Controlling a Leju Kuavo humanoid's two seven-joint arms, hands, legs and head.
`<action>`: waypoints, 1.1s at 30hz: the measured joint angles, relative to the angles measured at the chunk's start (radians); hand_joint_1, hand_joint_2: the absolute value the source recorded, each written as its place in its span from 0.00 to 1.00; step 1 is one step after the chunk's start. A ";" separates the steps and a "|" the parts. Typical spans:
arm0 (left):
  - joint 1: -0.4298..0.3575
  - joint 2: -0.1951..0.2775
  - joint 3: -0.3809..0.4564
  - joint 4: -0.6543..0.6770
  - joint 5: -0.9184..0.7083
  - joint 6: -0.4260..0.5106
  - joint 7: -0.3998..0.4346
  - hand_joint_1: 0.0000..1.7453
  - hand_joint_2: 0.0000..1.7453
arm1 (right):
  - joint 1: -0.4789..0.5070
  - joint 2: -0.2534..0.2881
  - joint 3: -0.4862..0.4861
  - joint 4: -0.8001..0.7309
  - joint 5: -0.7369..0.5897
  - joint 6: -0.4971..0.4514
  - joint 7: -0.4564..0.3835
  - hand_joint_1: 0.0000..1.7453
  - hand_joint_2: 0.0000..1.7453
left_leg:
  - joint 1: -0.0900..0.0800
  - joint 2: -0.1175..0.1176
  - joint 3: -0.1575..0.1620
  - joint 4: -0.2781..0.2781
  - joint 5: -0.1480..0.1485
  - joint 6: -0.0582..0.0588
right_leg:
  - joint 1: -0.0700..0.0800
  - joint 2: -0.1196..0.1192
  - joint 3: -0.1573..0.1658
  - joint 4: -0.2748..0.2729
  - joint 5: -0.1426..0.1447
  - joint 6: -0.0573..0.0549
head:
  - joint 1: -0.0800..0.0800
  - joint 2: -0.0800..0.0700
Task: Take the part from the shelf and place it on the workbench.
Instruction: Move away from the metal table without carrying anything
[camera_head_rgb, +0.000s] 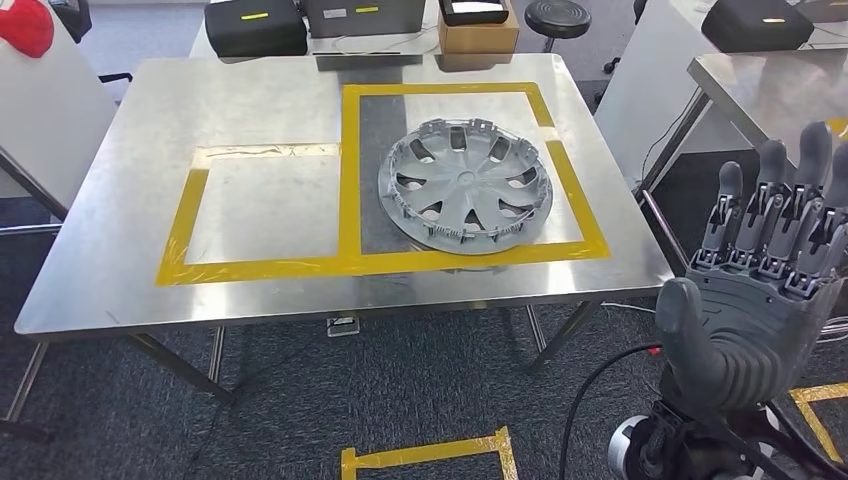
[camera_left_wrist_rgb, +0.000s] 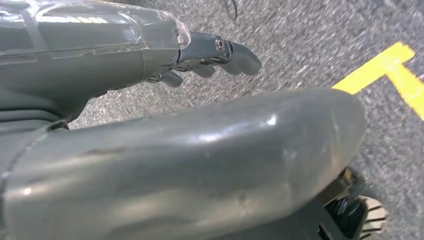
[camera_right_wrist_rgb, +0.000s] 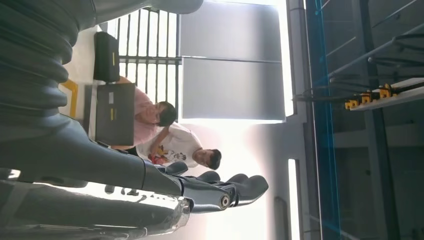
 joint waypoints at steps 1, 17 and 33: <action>0.000 0.000 0.000 0.000 0.000 0.000 0.000 0.00 0.00 | 0.000 0.000 0.000 0.000 0.000 0.000 0.000 0.00 1.00 | -0.004 0.000 -0.010 0.001 0.007 0.003 | 0.001 0.000 -0.014 0.060 -0.033 -0.001 | 0.005 0.000; 0.000 -0.005 0.000 0.000 0.000 -0.001 0.000 0.00 0.00 | 0.000 -0.004 0.000 -0.002 0.000 0.000 0.000 0.00 1.00 | -0.003 -0.002 -0.129 0.236 -0.118 -0.052 | 0.027 -0.007 0.121 -0.231 0.130 -0.072 | -0.004 0.000; -0.002 -0.002 -0.001 0.000 -0.007 -0.002 0.002 0.00 0.00 | 0.001 -0.005 0.005 -0.005 0.001 0.000 0.001 0.00 1.00 | -0.007 0.000 -0.016 0.002 0.011 0.007 | 0.012 0.001 -0.021 0.095 -0.034 -0.009 | 0.008 0.000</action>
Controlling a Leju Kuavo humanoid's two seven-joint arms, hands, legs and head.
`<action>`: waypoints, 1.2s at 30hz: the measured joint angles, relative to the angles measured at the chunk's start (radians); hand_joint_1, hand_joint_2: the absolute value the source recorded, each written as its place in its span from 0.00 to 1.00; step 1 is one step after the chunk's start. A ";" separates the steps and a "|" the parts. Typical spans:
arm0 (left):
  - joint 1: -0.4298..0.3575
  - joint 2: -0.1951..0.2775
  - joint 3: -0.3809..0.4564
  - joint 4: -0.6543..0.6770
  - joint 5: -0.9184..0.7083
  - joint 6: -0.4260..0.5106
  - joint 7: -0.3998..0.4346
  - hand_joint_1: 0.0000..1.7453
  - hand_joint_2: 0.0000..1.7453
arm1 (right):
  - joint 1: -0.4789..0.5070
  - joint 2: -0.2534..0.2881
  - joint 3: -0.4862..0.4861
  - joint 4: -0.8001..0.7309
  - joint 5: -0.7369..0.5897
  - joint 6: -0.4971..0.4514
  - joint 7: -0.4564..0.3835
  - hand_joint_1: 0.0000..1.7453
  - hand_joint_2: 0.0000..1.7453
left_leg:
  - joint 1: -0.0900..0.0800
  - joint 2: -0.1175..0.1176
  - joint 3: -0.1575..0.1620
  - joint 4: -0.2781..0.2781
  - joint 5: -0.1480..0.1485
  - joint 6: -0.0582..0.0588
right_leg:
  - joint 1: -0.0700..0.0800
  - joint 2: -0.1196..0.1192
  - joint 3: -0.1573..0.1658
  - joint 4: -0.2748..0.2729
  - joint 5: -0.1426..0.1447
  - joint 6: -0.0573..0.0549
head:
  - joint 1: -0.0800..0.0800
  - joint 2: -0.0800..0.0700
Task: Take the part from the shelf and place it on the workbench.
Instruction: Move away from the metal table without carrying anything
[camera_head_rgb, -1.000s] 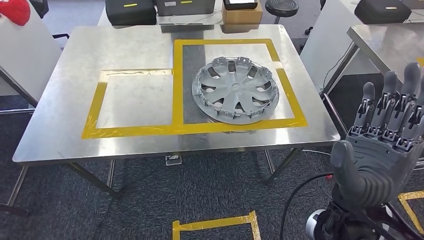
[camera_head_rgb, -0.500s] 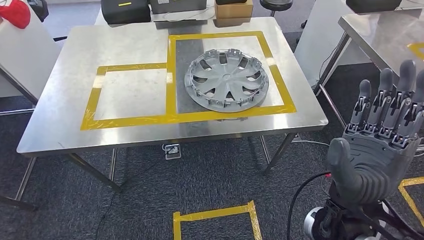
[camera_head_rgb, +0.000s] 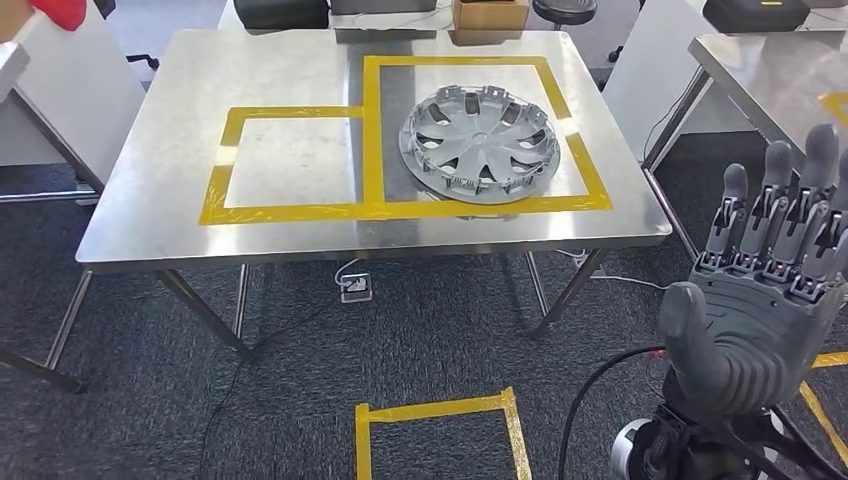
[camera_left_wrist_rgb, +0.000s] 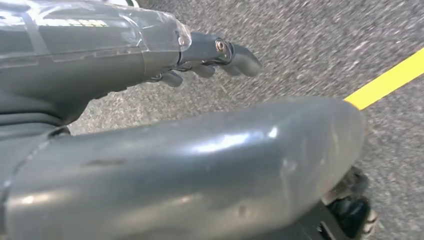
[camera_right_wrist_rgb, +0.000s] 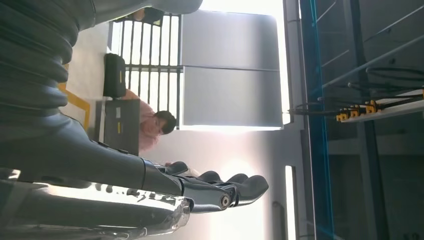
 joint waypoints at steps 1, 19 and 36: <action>0.000 0.000 -0.002 0.000 -0.011 -0.004 0.003 0.00 0.00 | 0.003 0.000 0.000 0.000 0.003 0.000 0.002 0.00 1.00 | -0.004 -0.001 -0.008 0.001 0.007 0.001 | 0.001 0.000 0.022 -0.016 0.013 -0.006 | 0.004 0.000; 0.002 0.014 -0.073 -0.002 -0.064 -0.022 0.021 0.00 0.00 | 0.094 0.021 0.000 -0.003 0.041 0.000 -0.012 0.00 1.00 | 0.017 0.000 0.036 0.107 -0.060 -0.080 | 0.007 -0.007 0.062 -0.278 0.194 -0.045 | -0.024 0.000; 0.002 0.013 -0.082 -0.003 -0.064 -0.022 0.021 0.00 0.00 | 0.099 0.025 -0.002 -0.005 0.041 0.000 -0.014 0.00 1.00 | -0.017 0.000 -0.036 0.003 0.035 -0.012 | 0.031 0.003 0.198 -0.269 0.087 -0.071 | 0.013 0.000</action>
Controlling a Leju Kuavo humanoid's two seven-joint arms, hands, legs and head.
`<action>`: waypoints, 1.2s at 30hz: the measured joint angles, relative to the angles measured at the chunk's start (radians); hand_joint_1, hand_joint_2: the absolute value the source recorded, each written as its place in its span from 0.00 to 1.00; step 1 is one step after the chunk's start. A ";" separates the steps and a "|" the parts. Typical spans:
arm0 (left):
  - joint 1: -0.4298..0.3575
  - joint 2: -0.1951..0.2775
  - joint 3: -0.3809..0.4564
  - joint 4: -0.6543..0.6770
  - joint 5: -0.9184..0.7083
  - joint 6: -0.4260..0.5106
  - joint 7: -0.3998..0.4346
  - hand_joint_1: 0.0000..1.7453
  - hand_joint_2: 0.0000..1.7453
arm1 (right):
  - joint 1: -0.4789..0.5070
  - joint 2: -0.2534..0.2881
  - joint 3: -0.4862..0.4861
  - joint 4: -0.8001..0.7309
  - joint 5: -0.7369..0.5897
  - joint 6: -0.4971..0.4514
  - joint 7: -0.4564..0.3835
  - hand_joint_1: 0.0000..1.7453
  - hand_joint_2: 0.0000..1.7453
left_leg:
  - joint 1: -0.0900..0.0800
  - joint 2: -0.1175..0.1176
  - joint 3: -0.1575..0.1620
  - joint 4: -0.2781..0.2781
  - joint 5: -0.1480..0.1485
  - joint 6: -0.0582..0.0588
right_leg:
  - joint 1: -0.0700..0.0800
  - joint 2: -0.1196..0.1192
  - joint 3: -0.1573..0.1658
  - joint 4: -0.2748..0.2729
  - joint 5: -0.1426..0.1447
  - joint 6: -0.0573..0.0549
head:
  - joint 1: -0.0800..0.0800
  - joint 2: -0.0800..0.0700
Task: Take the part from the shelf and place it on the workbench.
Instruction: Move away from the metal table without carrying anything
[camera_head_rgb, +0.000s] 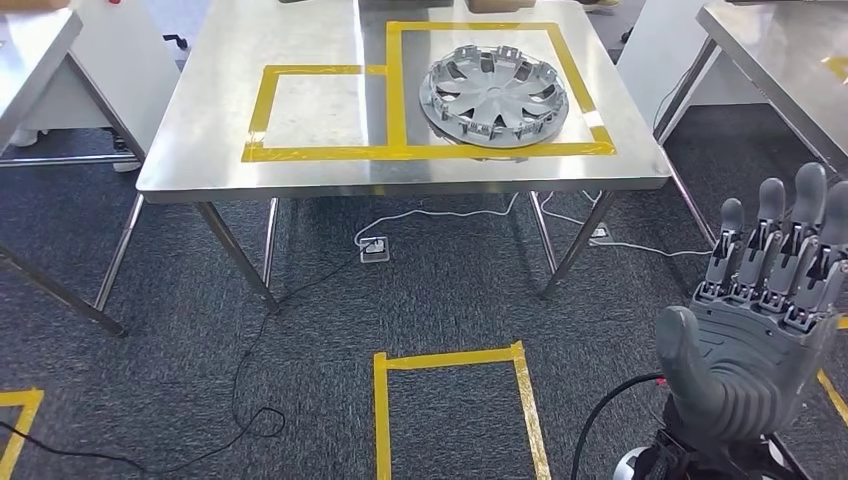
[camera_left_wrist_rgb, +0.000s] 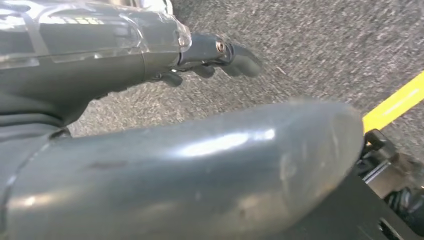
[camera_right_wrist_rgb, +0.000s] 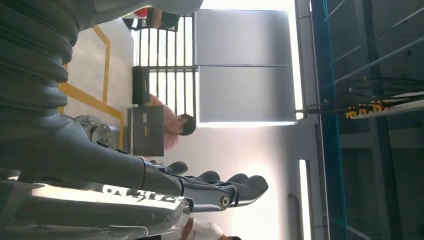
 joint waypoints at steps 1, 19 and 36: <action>0.000 -0.001 0.000 0.000 0.000 0.000 0.000 0.00 0.00 | 0.000 0.000 0.000 -0.001 0.000 0.000 0.000 0.00 1.00 | 0.002 0.001 -0.005 -0.001 0.008 -0.005 | 0.004 0.001 0.012 -0.028 -0.003 -0.005 | 0.000 0.000; 0.000 -0.002 0.000 0.000 0.000 -0.002 0.002 0.00 0.00 | 0.007 0.002 -0.011 -0.003 0.059 0.000 0.049 0.00 1.00 | 0.025 -0.002 0.093 0.004 -0.091 -0.030 | -0.014 -0.007 -0.157 0.023 0.105 0.045 | -0.035 0.000; 0.002 -0.007 -0.001 0.001 0.000 -0.001 0.001 0.00 0.00 | 0.014 0.002 -0.017 -0.003 0.054 0.000 0.057 0.00 1.00 | 0.025 0.003 -0.038 0.032 -0.028 -0.046 | -0.009 -0.004 -0.008 -0.063 0.043 0.013 | -0.001 0.000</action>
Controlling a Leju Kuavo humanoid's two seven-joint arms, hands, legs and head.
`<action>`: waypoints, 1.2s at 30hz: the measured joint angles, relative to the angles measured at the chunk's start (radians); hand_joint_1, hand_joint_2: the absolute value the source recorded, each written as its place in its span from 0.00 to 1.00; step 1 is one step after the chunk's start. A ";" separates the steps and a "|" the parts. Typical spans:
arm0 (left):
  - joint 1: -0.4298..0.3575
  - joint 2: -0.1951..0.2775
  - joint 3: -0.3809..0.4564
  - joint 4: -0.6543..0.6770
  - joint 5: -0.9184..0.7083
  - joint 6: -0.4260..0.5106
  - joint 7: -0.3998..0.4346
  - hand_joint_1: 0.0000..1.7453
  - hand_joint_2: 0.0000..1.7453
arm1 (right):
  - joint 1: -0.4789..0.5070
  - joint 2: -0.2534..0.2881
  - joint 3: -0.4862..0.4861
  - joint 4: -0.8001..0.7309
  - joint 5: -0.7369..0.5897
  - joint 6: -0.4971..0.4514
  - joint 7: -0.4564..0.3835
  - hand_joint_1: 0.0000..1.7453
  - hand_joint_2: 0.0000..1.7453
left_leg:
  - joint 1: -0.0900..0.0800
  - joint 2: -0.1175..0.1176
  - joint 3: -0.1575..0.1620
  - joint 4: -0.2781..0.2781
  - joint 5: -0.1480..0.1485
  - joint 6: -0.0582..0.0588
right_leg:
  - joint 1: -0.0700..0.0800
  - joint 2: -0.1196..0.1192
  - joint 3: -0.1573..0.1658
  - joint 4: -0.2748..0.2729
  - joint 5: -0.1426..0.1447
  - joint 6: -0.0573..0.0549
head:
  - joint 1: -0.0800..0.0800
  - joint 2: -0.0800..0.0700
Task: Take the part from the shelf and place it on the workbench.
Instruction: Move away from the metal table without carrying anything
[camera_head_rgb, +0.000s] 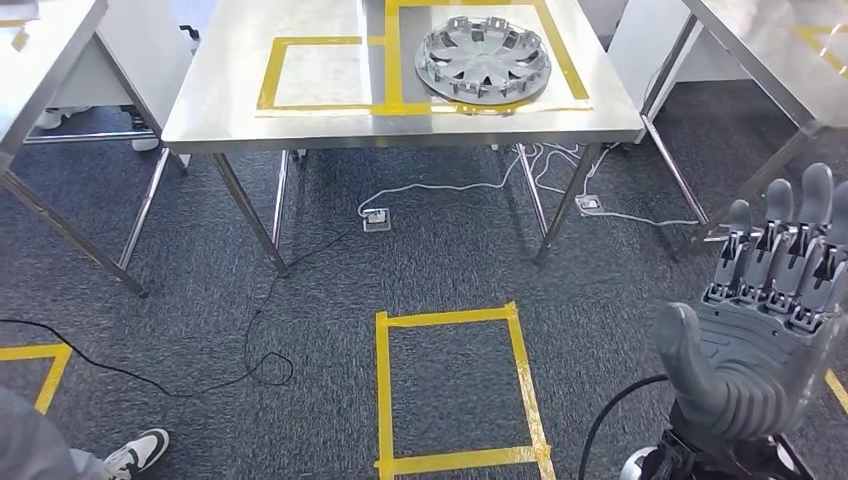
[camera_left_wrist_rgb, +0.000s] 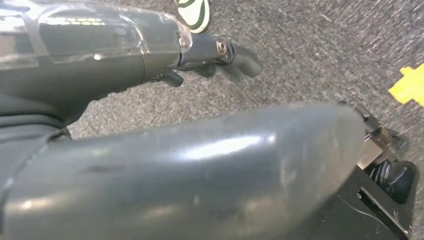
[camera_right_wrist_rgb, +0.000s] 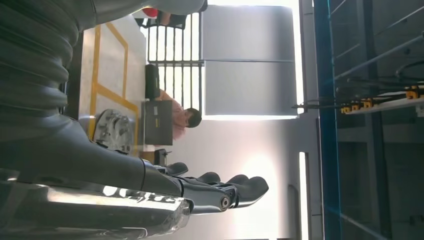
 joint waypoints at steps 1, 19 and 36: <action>0.000 0.000 0.000 0.000 0.002 0.001 -0.001 0.00 0.00 | 0.003 0.000 0.000 0.000 0.000 0.000 0.000 0.00 1.00 | 0.001 -0.001 -0.016 0.050 -0.047 -0.002 | -0.001 -0.002 -0.008 -0.001 0.007 -0.004 | -0.005 0.000; -0.001 0.002 0.000 0.000 0.018 0.014 -0.009 0.00 0.00 | 0.029 0.002 -0.038 0.006 0.070 0.000 0.001 0.00 0.00 | 0.004 0.002 0.078 -0.042 -0.010 0.049 | -0.011 0.001 -0.191 0.323 -0.125 0.065 | -0.013 0.000; 0.006 -0.002 -0.006 0.000 -0.003 -0.030 -0.004 0.00 0.00 | 0.046 0.022 -0.076 -0.001 0.087 -0.001 -0.015 0.00 0.00 | 0.000 -0.010 -0.021 0.211 -0.119 0.006 | 0.007 0.039 -0.044 0.023 0.020 -0.011 | -0.033 0.000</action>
